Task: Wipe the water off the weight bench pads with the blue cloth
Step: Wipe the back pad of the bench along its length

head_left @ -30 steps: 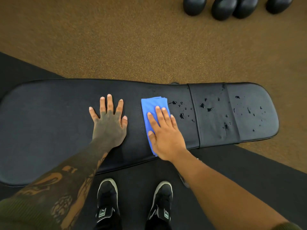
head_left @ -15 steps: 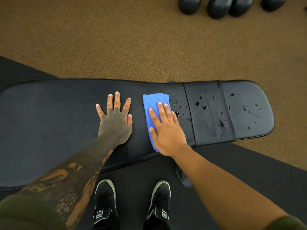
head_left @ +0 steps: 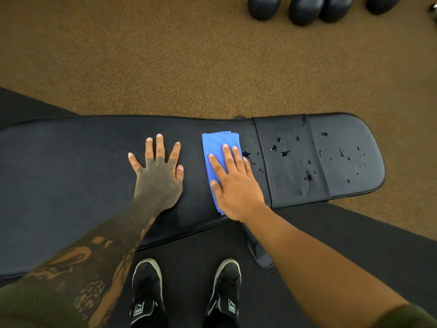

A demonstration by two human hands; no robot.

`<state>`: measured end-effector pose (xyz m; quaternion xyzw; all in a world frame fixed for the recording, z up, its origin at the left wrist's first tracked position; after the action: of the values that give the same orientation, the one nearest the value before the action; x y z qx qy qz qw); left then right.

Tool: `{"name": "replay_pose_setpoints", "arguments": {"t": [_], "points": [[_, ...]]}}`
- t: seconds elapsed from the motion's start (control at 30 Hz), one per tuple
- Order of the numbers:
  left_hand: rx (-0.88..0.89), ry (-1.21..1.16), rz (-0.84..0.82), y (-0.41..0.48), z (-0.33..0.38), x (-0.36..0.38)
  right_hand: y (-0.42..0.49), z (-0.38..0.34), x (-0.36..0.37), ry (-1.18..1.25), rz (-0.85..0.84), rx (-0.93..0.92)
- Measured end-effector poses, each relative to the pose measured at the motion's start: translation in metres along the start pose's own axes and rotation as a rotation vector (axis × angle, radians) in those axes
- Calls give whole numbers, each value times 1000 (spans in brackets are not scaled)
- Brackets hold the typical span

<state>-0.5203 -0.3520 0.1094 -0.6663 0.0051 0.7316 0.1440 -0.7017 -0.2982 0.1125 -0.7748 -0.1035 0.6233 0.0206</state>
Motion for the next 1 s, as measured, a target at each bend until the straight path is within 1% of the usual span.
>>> {"name": "replay_pose_setpoints", "arguments": {"t": [0.13, 0.27, 0.43, 0.57, 0.63, 0.73, 0.8, 0.87, 1.0], "points": [[0, 17, -3, -1, 0, 1, -4, 23, -4, -42, 25, 68], [-6, 19, 5, -2, 2, 0, 16, 19, -6, -45, 31, 107], [19, 9, 28, 3, 15, -1, 12, 5, -3, -53, 17, 29], [38, -25, 22, 6, 32, -1, -6, 17, -1, -62, -11, -40], [48, -39, 12, 7, 38, 1, -5, 28, -4, -47, -4, -13], [41, -51, 1, 8, 41, 3, 7, 42, -9, -27, 27, 79], [39, -38, 2, 8, 41, 3, 16, 42, -11, -24, 19, 107], [39, -23, 12, 8, 42, 5, 23, 38, -13, -27, -5, 85], [28, -6, 15, 9, 44, 5, 16, 33, -13, -48, -43, -23]]}}
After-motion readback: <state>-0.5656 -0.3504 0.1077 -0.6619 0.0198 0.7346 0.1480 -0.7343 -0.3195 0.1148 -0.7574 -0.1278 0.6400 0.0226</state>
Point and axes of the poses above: each hand's wrist, its own y-axis towards the middle knuckle, its own x-axis out of the palm, z = x × y, the point moved 4 cm from there along y, towards the middle knuckle, and after that the axes turned 4 degrees about z, right-handed, at the moved point
